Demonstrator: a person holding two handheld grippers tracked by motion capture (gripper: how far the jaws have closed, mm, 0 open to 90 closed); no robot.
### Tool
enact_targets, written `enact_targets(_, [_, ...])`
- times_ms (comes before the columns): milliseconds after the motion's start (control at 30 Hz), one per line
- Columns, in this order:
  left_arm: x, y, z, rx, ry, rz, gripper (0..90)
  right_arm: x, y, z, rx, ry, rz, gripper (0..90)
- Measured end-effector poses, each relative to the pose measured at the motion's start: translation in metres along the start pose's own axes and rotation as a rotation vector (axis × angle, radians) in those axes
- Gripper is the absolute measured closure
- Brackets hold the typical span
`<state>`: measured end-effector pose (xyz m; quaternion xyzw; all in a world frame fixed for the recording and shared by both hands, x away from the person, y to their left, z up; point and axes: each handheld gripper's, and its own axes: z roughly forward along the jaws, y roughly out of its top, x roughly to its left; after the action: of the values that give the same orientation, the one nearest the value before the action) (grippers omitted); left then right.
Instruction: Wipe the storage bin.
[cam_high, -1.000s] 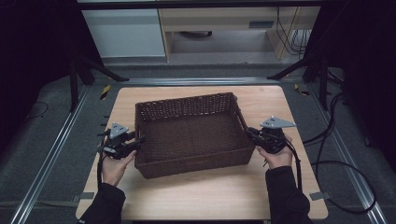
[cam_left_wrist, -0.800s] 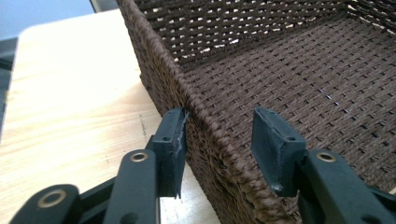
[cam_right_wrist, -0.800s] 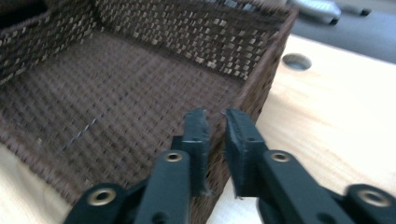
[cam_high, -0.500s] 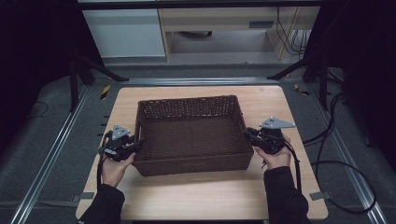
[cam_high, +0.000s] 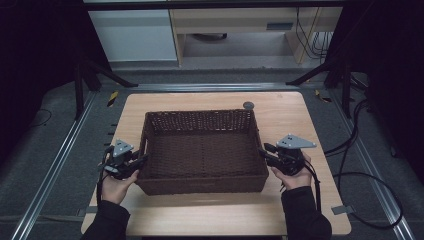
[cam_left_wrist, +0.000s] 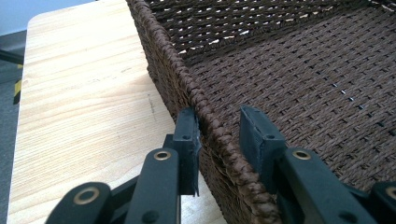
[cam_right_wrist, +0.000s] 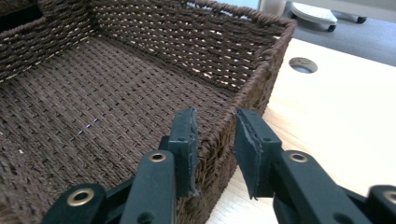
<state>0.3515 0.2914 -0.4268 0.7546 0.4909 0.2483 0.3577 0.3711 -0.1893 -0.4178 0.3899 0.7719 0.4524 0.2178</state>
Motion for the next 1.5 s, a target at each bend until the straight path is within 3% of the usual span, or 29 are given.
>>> enact_targets(267, [0.008, -0.005, -0.007, 0.008, -0.008, 0.004, 67.9, 0.015, -0.002, -0.004, 0.015, 0.028, -0.012, 76.1])
enact_targets(467, [0.012, -0.006, -0.009, 0.017, -0.011, 0.009, 68.4, 0.02, 0.0, -0.01, 0.001, 0.039, -0.014, 72.4])
enact_targets(567, [0.012, -0.006, -0.009, 0.016, -0.012, 0.004, 68.5, 0.013, 0.001, -0.018, -0.029, 0.013, 0.003, 67.3])
enact_targets(700, [0.014, -0.006, -0.008, 0.012, -0.02, -0.003, 68.2, -0.004, -0.007, -0.031, -0.04, -0.062, 0.032, 59.7])
enact_targets(800, [0.014, -0.006, -0.008, 0.012, -0.02, 0.0, 68.1, -0.017, -0.019, -0.04, -0.016, -0.134, 0.036, 54.2])
enact_targets(1000, [0.014, -0.006, -0.008, 0.009, -0.018, 0.001, 68.2, -0.041, -0.045, -0.051, 0.025, -0.212, 0.088, 49.1])
enact_targets(1133, [0.015, -0.006, -0.007, 0.009, -0.019, 0.004, 68.1, -0.05, -0.062, -0.053, 0.073, -0.261, 0.114, 47.0])
enact_targets(1333, [0.016, -0.006, -0.007, 0.004, -0.024, -0.006, 67.6, -0.052, -0.085, -0.05, 0.152, -0.262, 0.139, 47.1])
enact_targets(1500, [0.018, -0.006, -0.006, 0.003, -0.028, -0.006, 67.7, -0.053, -0.092, -0.046, 0.189, -0.254, 0.145, 51.3])
